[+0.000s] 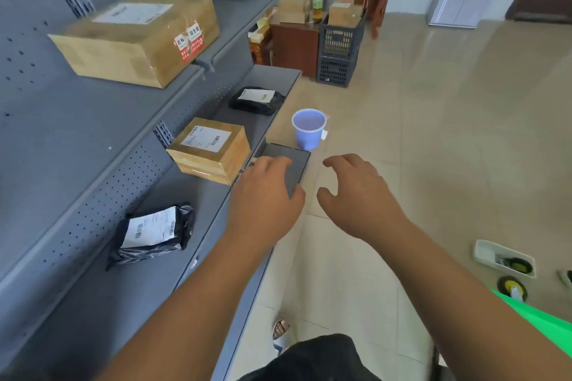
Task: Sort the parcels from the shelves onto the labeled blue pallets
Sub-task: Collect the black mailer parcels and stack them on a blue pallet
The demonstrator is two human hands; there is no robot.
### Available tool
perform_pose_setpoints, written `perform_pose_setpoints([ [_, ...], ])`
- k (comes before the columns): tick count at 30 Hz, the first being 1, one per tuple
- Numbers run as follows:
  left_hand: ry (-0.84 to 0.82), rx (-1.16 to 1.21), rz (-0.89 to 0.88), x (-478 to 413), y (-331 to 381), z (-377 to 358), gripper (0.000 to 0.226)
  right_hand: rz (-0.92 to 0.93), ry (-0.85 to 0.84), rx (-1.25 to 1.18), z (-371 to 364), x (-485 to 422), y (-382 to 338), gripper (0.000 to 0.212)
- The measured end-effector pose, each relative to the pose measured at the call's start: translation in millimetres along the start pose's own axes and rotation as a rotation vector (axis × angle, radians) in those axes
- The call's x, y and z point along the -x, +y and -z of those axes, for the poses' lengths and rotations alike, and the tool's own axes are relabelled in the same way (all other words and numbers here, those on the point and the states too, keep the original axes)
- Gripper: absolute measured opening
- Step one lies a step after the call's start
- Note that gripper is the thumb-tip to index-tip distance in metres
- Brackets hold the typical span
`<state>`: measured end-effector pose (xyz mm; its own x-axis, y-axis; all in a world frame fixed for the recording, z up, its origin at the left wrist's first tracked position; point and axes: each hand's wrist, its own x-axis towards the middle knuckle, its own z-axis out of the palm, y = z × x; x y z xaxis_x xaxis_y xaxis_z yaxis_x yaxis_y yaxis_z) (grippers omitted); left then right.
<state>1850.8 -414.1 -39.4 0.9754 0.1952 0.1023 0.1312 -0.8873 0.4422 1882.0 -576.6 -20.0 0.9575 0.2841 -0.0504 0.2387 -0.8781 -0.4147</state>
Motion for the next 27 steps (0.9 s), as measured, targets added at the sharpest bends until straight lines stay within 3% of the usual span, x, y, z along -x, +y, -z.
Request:
perform_pose_setpoints([
  [9,-0.034,-0.05,0.095,-85.5,-70.8,7.5,0.035,0.088,-0.088,0.064,-34.7,-119.6,-46.1,0.043],
  [15,-0.041,-0.041,0.278,-110.5,-117.6,7.2,0.041,0.236,-0.221,0.061,-70.8,-194.6,-77.4,0.046],
  [21,-0.059,-0.085,0.579,-121.5,-158.9,-5.0,0.038,0.429,-0.368,0.09,-114.1,-256.5,-107.8,0.049],
  [27,-0.034,-0.024,0.887,-120.1,-169.1,-22.9,0.051,0.699,-0.53,0.159,-151.1,-292.3,-135.7,0.04],
])
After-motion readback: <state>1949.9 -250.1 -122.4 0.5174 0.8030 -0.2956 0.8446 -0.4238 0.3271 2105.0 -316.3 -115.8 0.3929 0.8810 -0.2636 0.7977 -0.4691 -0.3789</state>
